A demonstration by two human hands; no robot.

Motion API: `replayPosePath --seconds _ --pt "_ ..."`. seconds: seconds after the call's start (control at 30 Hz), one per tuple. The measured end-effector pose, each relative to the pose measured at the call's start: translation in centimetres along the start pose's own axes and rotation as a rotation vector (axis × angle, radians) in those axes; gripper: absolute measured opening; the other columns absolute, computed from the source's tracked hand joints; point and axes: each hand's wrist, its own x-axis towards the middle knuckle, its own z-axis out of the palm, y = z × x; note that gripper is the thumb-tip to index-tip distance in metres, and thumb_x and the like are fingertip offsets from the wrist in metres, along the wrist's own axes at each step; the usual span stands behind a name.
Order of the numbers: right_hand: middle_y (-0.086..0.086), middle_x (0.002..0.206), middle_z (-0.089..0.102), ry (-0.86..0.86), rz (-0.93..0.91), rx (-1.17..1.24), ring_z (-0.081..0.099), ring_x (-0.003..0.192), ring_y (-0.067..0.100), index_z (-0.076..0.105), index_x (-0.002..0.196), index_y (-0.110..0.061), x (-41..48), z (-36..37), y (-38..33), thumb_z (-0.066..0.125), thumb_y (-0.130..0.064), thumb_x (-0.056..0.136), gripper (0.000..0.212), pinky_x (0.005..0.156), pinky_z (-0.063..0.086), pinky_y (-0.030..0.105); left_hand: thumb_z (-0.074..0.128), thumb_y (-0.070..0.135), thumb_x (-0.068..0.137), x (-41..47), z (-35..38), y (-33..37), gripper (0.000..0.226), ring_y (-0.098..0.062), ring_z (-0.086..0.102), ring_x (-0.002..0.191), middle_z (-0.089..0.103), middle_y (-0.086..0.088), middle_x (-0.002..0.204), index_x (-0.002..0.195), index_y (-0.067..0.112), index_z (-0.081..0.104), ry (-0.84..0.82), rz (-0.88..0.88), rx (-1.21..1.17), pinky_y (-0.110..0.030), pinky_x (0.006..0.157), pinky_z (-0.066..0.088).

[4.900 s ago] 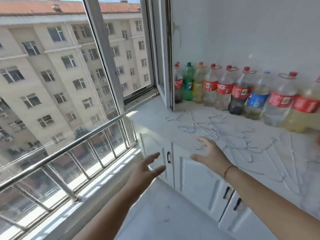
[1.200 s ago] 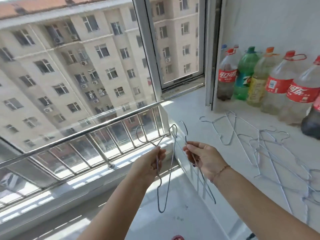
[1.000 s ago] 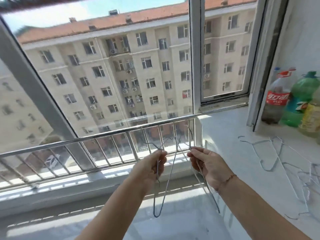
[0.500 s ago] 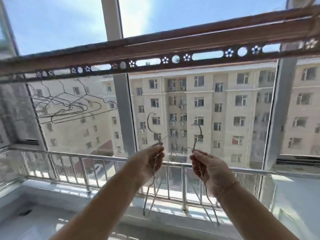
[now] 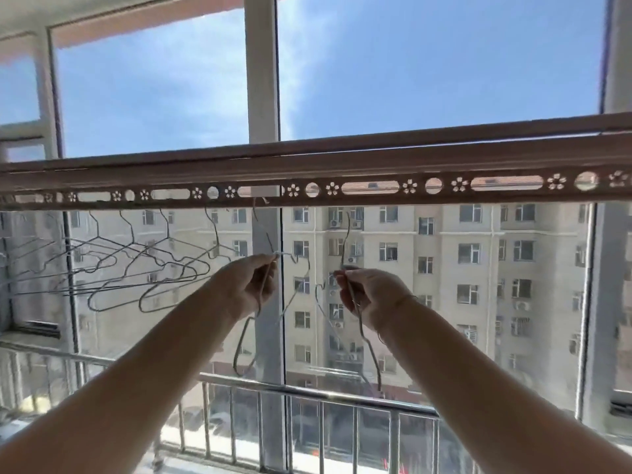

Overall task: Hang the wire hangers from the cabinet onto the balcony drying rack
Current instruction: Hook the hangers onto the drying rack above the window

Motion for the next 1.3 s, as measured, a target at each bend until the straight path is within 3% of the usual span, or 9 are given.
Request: replayPosePath --seconds 0.13,0.3,0.4,0.53,0.73,0.9,1.03,1.17,1.3 --pt "0.010 0.076 0.061 0.046 -0.048 -0.036 0.055 0.063 0.013 0.059 0.085 -0.001 3.5 3.5 -0.4 0.041 0.006 0.091 0.020 0.056 0.041 0.022 0.052 0.004 0.092 3.7 -0.8 2.0 0.018 -0.009 0.052 0.041 0.059 -0.006 0.049 0.077 -0.002 0.060 -0.031 -0.008 -0.030 -0.014 0.036 0.043" --pt "0.007 0.066 0.056 0.027 -0.109 -0.097 0.049 0.062 0.012 0.053 0.073 -0.005 6.1 6.1 -0.9 0.033 0.009 0.092 0.031 0.057 0.035 0.020 0.051 0.002 0.092 6.6 -1.8 3.2 0.017 -0.008 0.053 0.032 0.058 -0.006 0.043 0.078 -0.004 0.058 -0.058 -0.005 -0.054 -0.014 0.035 0.044" --pt "0.002 0.050 0.060 0.049 -0.129 -0.097 0.050 0.061 0.011 0.055 0.069 -0.006 7.4 6.7 -0.7 0.035 0.009 0.091 0.033 0.056 0.036 0.020 0.053 0.002 0.091 7.5 -2.2 3.6 0.014 -0.008 0.053 0.036 0.059 -0.007 0.052 0.080 -0.004 0.060 -0.062 0.008 -0.055 -0.015 0.036 0.044" --pt "0.007 0.073 0.061 0.076 -0.115 -0.072 0.054 0.064 0.010 0.057 0.078 -0.005 8.3 6.5 -0.1 0.038 0.005 0.091 0.026 0.056 0.041 0.020 0.053 0.001 0.090 8.2 -2.6 3.5 0.013 -0.009 0.052 0.046 0.058 -0.008 0.061 0.083 -0.005 0.060 -0.040 0.009 -0.016 -0.016 0.036 0.045" --pt "0.009 0.078 0.065 0.101 -0.105 -0.064 0.061 0.055 0.008 0.061 0.091 -0.003 8.8 5.2 1.1 0.044 0.000 0.091 0.017 0.053 0.046 0.020 0.056 0.003 0.089 8.5 -3.1 2.5 0.015 -0.010 0.049 0.057 0.055 -0.009 0.068 0.077 -0.004 0.061 -0.038 -0.025 0.004 -0.015 0.037 0.046" --pt "0.012 0.080 0.064 0.094 -0.138 -0.079 0.061 0.068 0.014 0.060 0.093 -0.001 8.3 4.5 1.6 0.046 -0.003 0.091 0.015 0.060 0.045 0.023 0.059 0.012 0.089 8.6 -4.9 1.5 0.011 -0.012 0.052 0.062 0.058 -0.007 0.073 0.086 0.001 0.061 -0.042 0.004 0.034 -0.017 0.042 0.048" --pt "0.010 0.083 0.065 0.159 -0.213 -0.177 0.060 0.076 0.017 0.063 0.090 -0.005 7.0 2.7 2.3 0.052 -0.005 0.087 0.011 0.066 0.046 0.026 0.062 0.016 0.087 8.9 -8.1 -0.7 0.012 -0.008 0.056 0.052 0.063 -0.003 0.066 0.083 0.006 0.065 0.019 0.002 0.048 -0.018 0.045 0.046" --pt "0.007 0.095 0.065 0.168 -0.322 -0.435 0.058 0.082 0.013 0.060 0.109 -0.006 4.9 -1.1 4.6 0.056 -0.006 0.086 0.023 0.065 0.046 0.021 0.062 0.020 0.086 8.3 -11.0 -4.8 0.013 -0.014 0.052 0.070 0.060 -0.005 0.080 0.087 0.007 0.064 0.067 -0.001 0.202 -0.026 0.059 0.041" --pt "0.007 0.109 0.062 0.161 -0.418 -0.726 0.058 0.096 0.012 0.059 0.113 -0.009 3.2 -6.4 7.4 0.061 -0.012 0.084 0.029 0.067 0.045 0.013 0.060 0.024 0.088 6.6 -11.2 -10.7 0.014 -0.022 0.057 0.094 0.063 -0.009 0.104 0.098 0.015 0.064 -0.042 0.020 0.524 -0.032 0.077 0.046"
